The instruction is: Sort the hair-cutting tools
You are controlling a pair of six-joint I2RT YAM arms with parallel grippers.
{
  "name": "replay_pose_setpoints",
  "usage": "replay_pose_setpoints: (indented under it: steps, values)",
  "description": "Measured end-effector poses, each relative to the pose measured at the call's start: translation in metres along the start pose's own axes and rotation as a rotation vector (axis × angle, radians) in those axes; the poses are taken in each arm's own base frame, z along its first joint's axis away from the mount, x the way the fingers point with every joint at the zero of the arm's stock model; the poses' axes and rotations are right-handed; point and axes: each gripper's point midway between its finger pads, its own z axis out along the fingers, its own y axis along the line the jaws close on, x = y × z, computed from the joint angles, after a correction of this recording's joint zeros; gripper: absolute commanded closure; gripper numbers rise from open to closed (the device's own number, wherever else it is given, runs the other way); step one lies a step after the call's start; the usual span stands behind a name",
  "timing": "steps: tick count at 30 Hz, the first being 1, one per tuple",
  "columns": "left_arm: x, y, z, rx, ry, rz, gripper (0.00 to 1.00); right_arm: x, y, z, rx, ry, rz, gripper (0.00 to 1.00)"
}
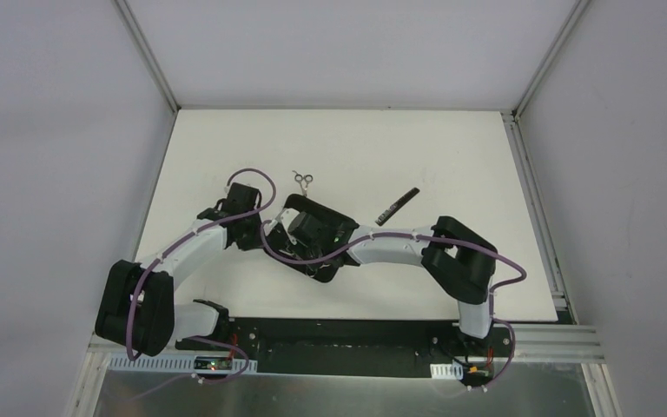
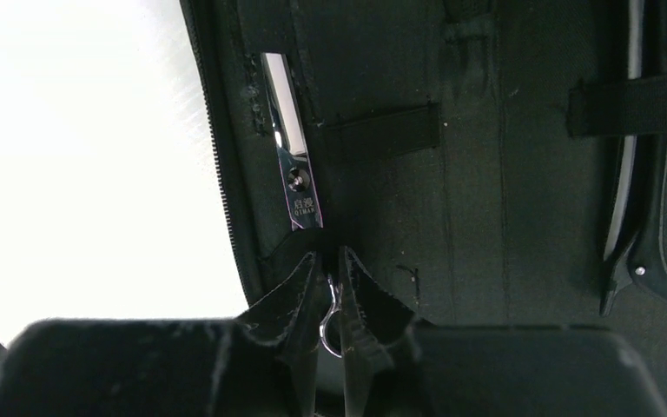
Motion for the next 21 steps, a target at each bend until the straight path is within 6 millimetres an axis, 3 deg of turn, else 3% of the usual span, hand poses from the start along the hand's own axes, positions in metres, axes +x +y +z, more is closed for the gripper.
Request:
replay_pose_setpoints:
  steps: [6, 10, 18, 21]
  values:
    - [0.005, 0.007, -0.001, -0.032, 0.016, 0.004, 0.93, 0.000, -0.009, -0.001, 0.039, -0.038, -0.004, 0.47]
    - [0.009, 0.010, -0.001, -0.047, 0.034, 0.009, 0.85, 0.003, -0.021, -0.013, 0.082, -0.050, 0.001, 0.36]
    - [0.008, 0.005, -0.002, -0.047, 0.041, 0.033, 0.37, -0.015, -0.031, -0.057, 0.124, -0.159, 0.082, 0.32]
    - [0.004, 0.001, -0.005, -0.040, 0.031, 0.015, 0.26, -0.016, -0.032, -0.062, 0.133, -0.165, 0.113, 0.32]
